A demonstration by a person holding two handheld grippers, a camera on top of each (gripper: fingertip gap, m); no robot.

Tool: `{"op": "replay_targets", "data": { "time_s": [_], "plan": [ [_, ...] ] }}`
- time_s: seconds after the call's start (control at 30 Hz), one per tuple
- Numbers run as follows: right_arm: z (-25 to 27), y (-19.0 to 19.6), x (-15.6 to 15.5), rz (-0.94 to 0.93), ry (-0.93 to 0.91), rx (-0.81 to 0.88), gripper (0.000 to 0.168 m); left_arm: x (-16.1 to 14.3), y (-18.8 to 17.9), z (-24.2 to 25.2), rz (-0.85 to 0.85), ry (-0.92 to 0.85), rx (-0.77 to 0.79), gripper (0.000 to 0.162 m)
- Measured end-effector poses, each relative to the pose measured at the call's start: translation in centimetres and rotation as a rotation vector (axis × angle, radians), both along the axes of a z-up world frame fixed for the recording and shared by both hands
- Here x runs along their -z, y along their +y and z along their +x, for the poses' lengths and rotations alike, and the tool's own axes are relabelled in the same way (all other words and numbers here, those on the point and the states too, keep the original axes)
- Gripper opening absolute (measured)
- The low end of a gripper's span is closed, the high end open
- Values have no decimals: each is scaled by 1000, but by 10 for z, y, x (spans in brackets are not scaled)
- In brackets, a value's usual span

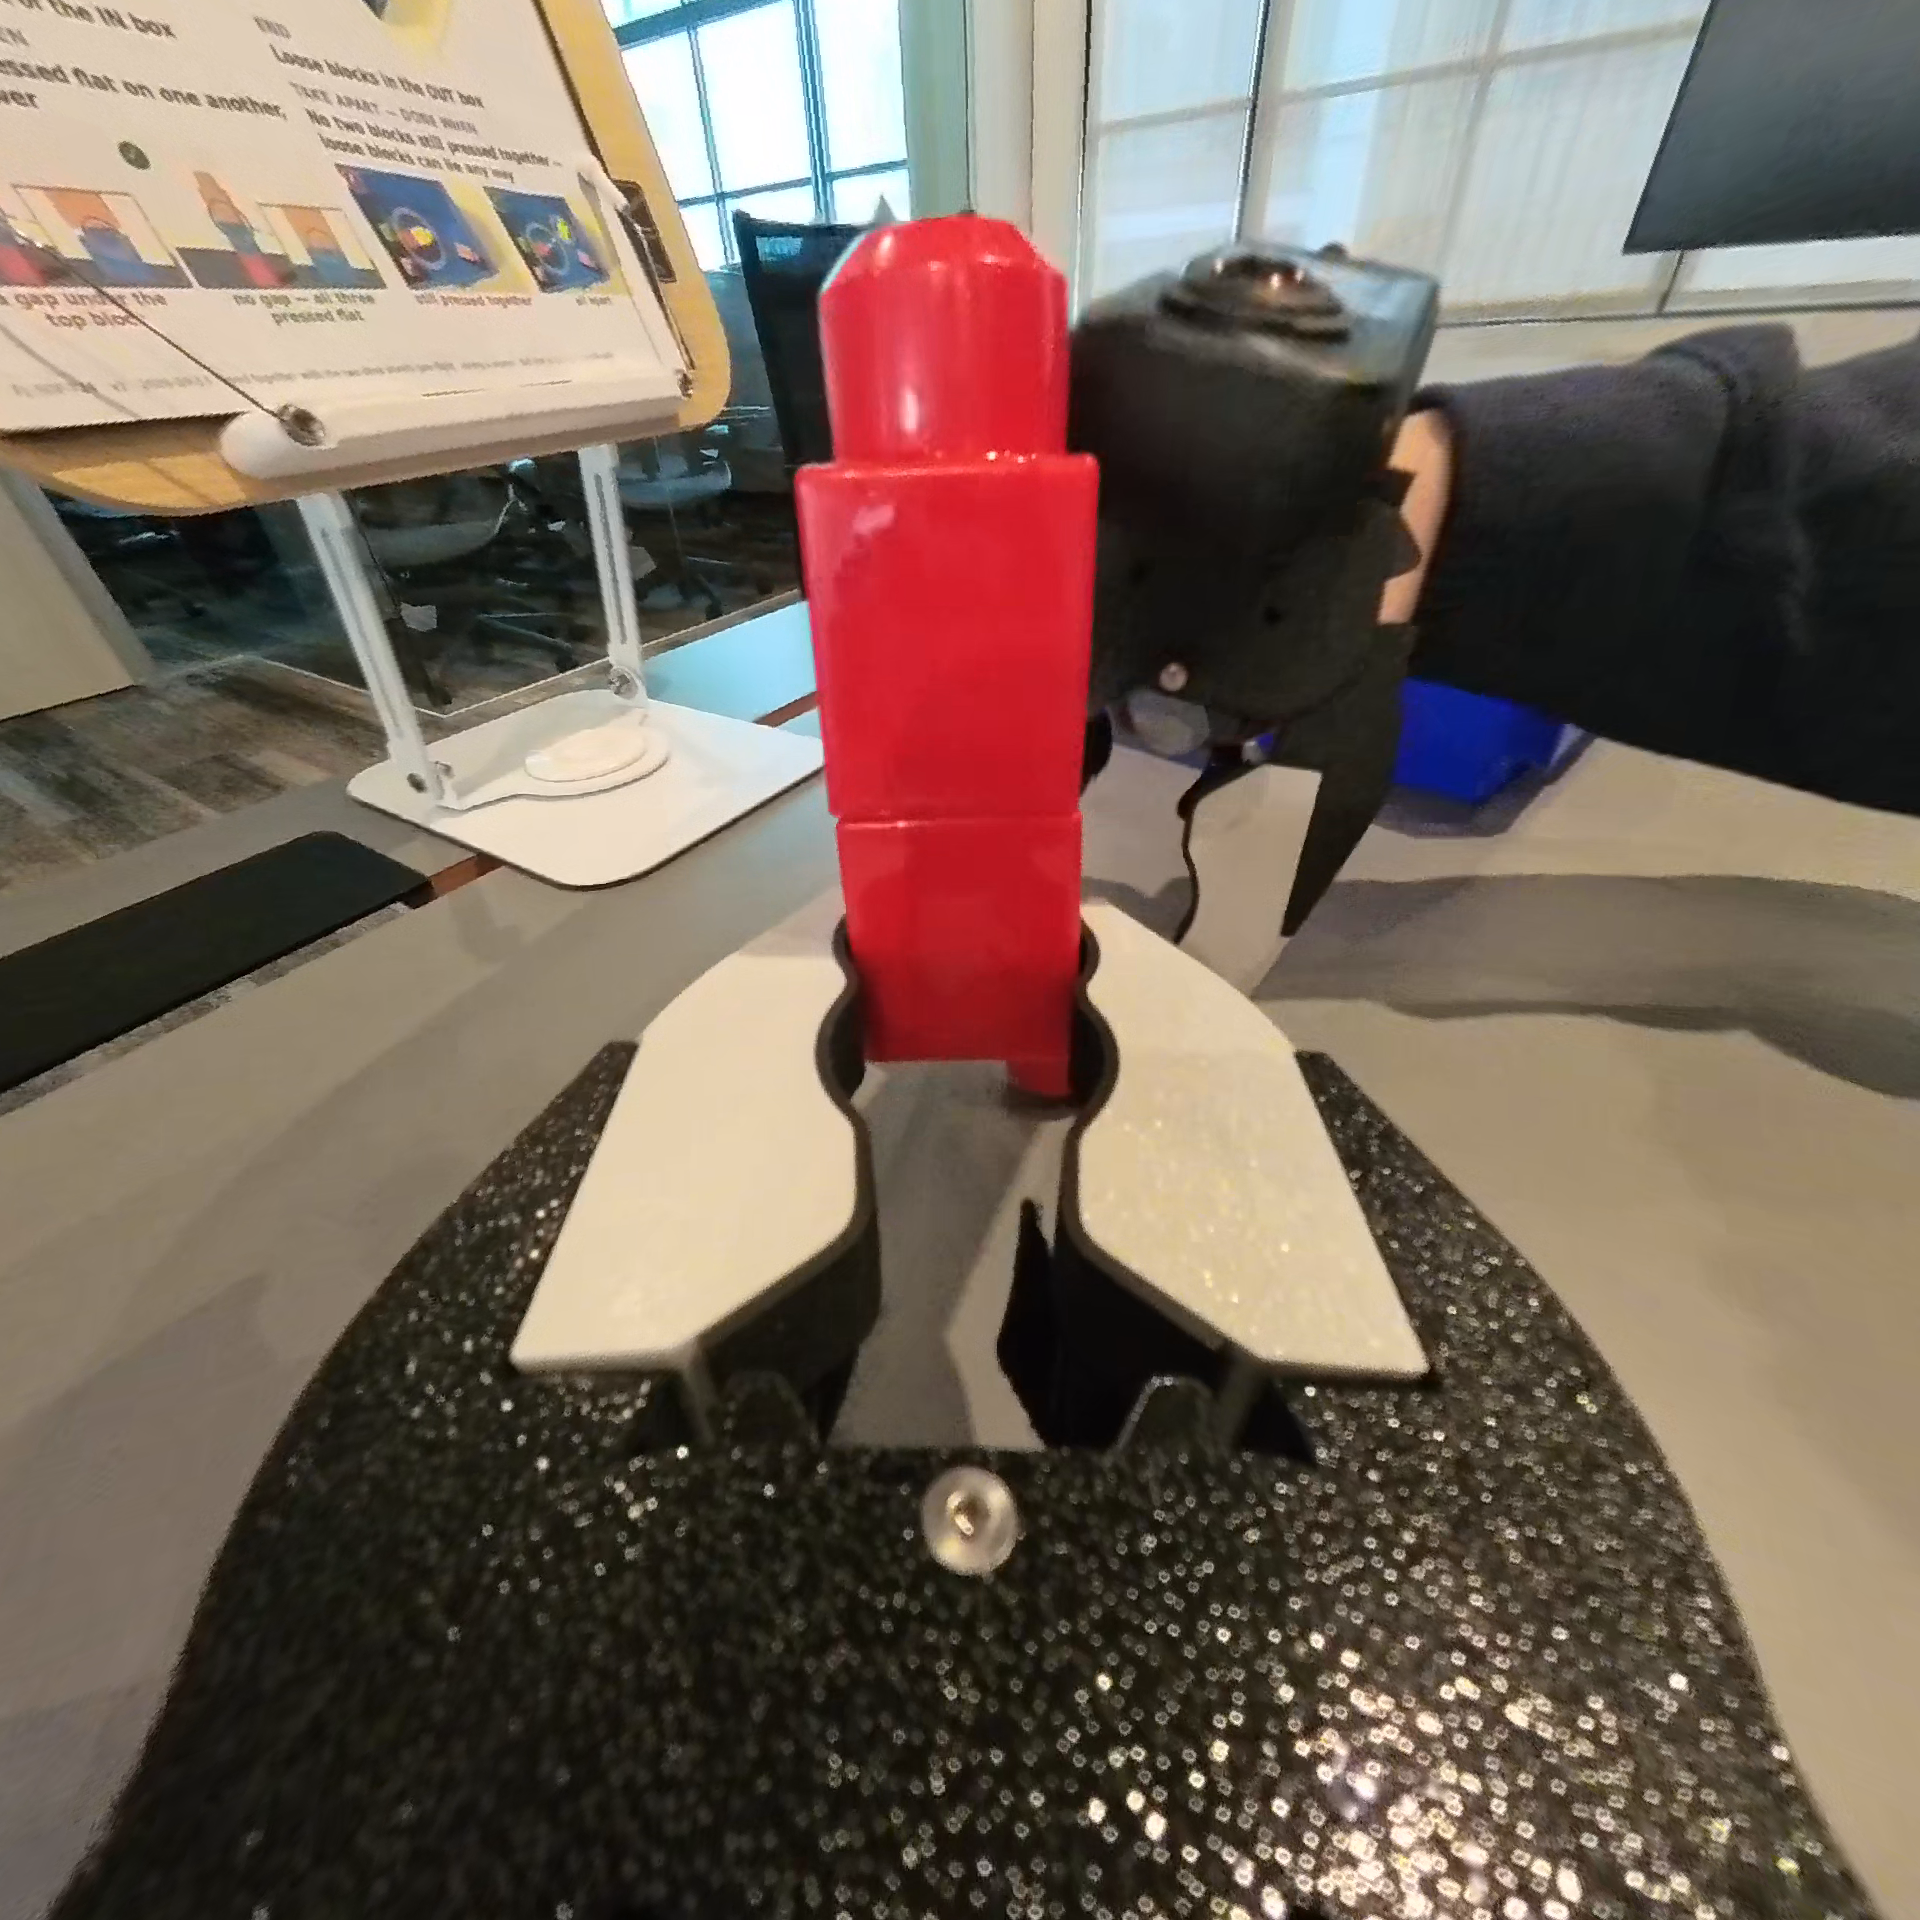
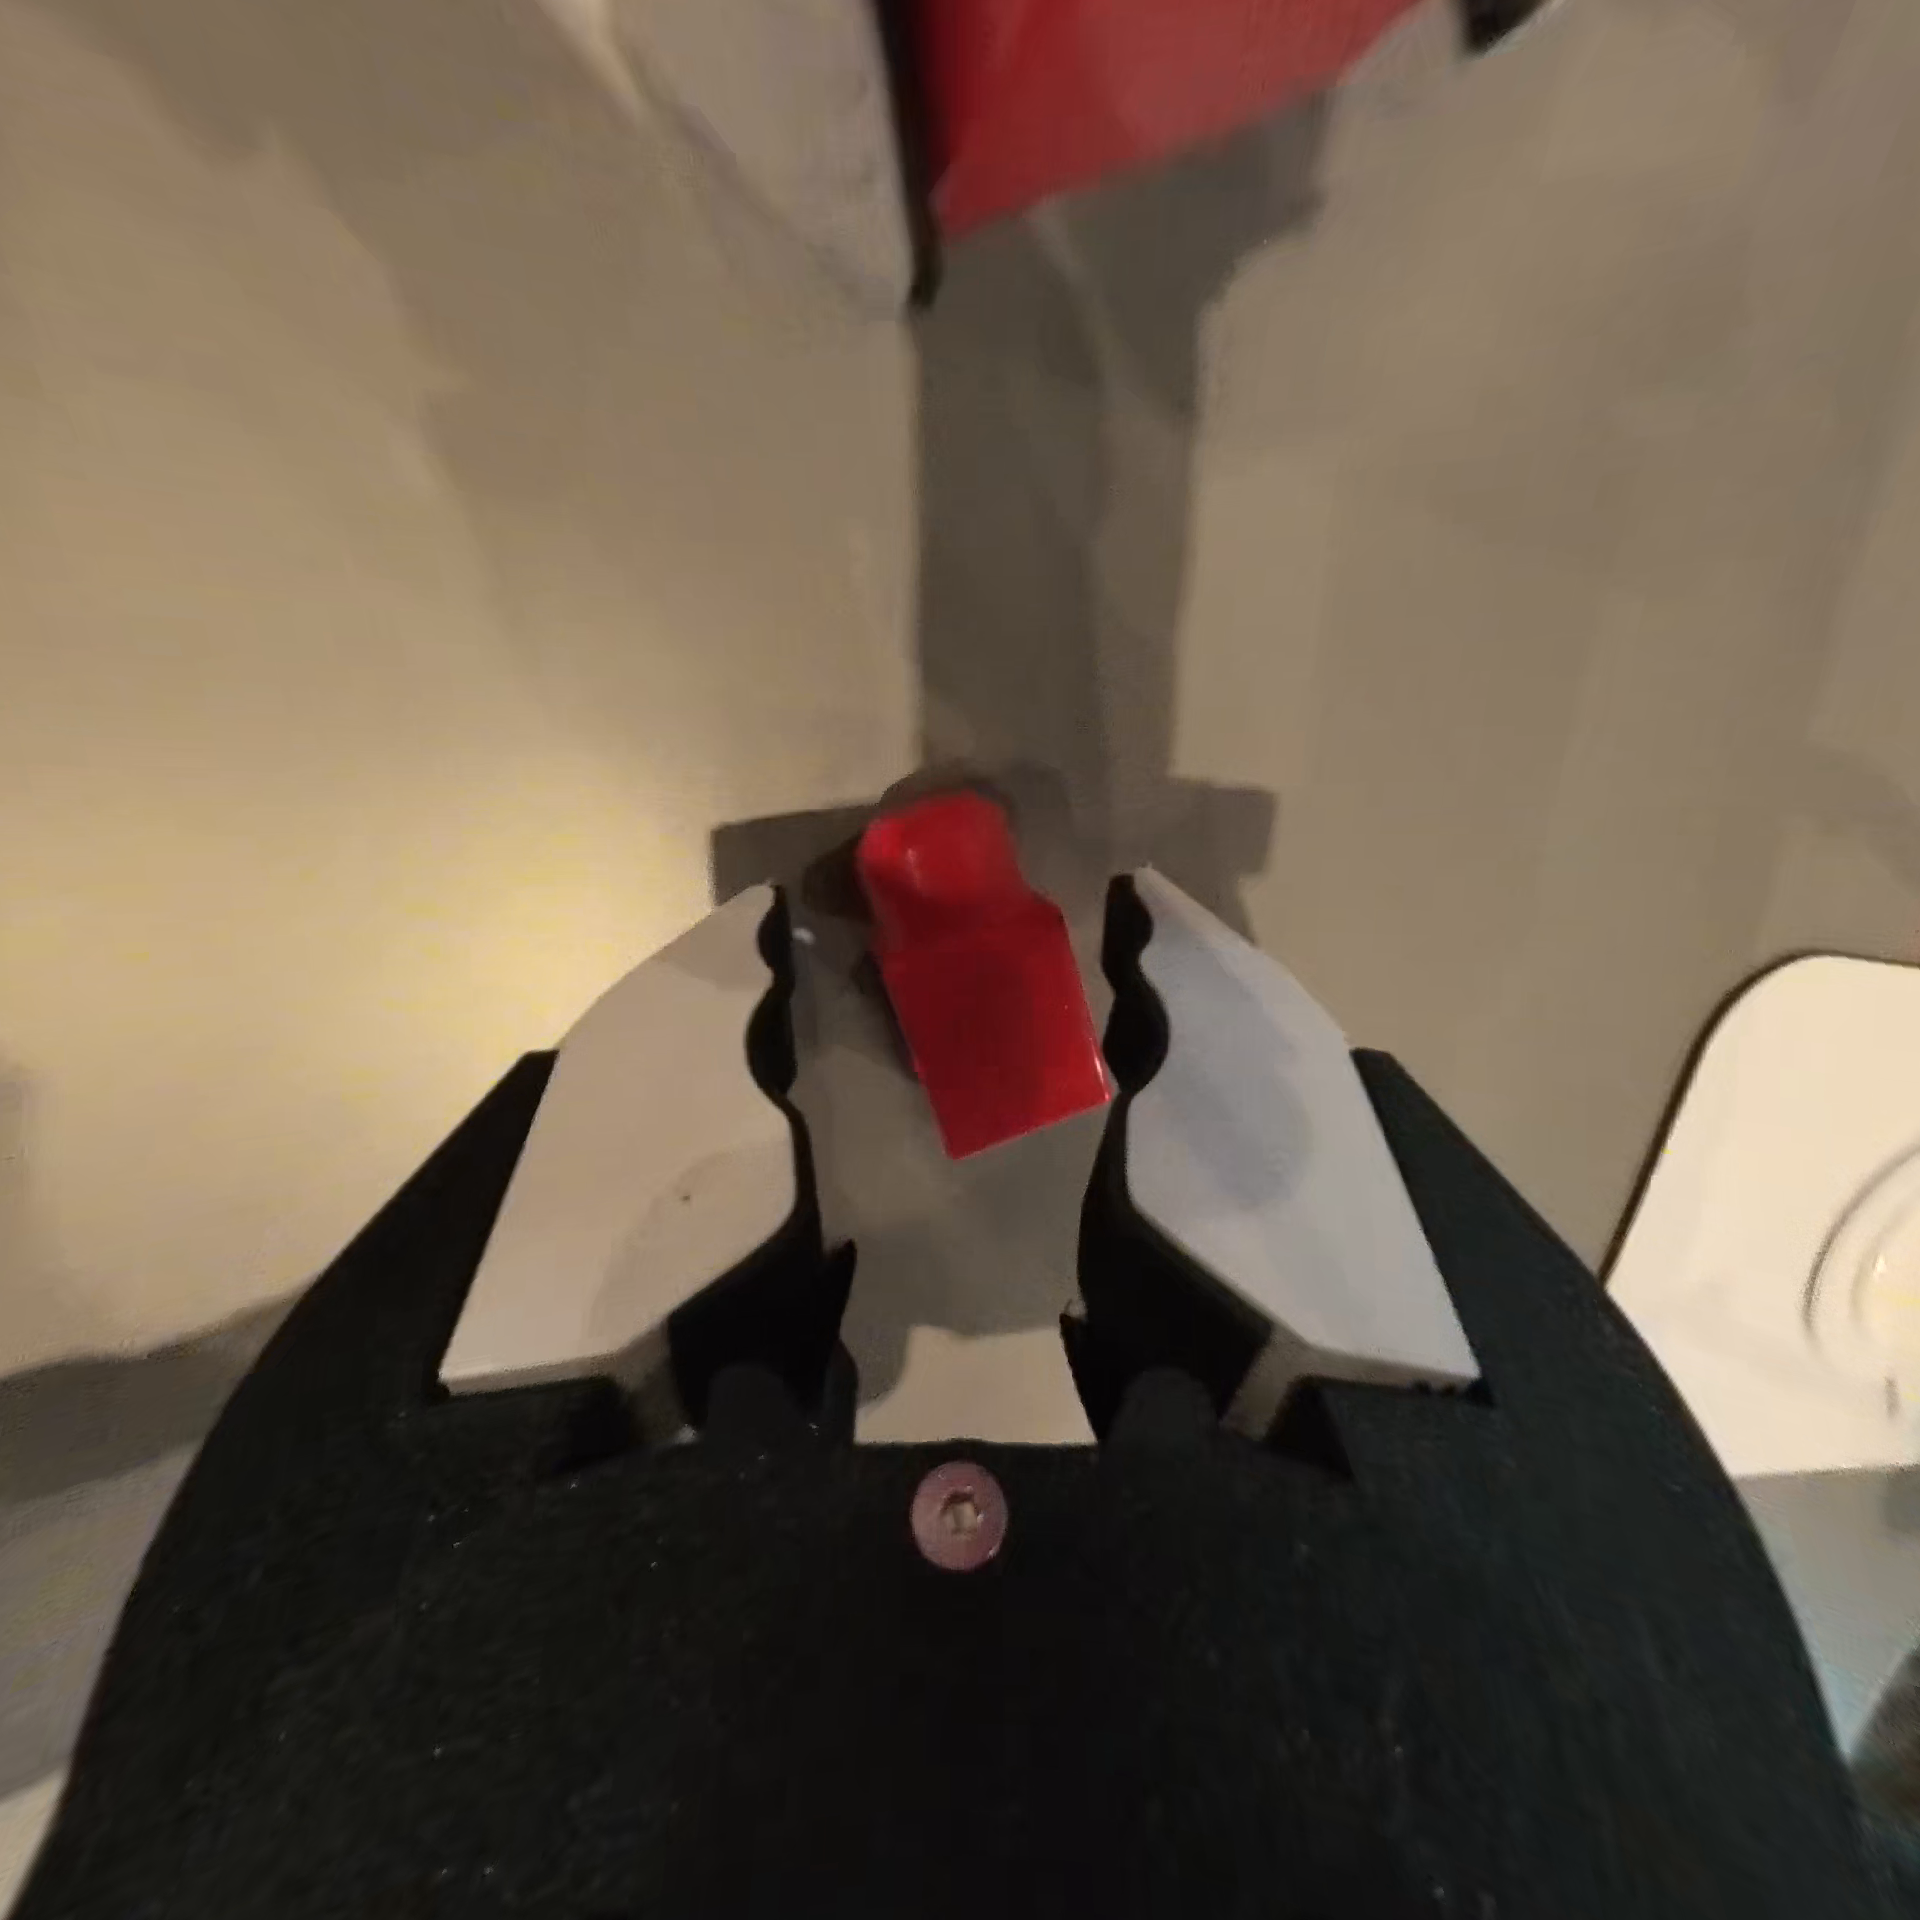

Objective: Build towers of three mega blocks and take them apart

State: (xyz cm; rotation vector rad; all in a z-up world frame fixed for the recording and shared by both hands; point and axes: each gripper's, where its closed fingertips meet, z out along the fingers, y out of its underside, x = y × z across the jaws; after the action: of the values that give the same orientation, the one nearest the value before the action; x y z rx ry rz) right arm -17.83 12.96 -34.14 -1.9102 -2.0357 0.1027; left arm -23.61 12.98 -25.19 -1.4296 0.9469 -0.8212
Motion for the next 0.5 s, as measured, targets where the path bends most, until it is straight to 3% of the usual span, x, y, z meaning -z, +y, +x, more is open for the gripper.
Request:
{"op": "replay_targets", "data": {
  "time_s": [0.07, 0.2, 0.3, 0.43, 0.5],
  "plan": [
    [5, 3, 3, 8, -53, -15, 38, -1, 2, -3, -9, -17, -3, 35],
    [1, 5, -25, -8, 110, 48, 37, -4, 2, -5, -34, -58, 12, 35],
    [-10, 12, -90, 46, 480, 150, 37, -6, -4, 0, -57, -91, 72, 35],
    [-24, -6, -203, 26, 1169, 146, 37, -10, -20, 12, -87, -136, 192, 35],
    [-29, -21, -228, -38, 1354, 105, 37, -9, -26, 16, -93, -138, 230, 35]
  ]
}}
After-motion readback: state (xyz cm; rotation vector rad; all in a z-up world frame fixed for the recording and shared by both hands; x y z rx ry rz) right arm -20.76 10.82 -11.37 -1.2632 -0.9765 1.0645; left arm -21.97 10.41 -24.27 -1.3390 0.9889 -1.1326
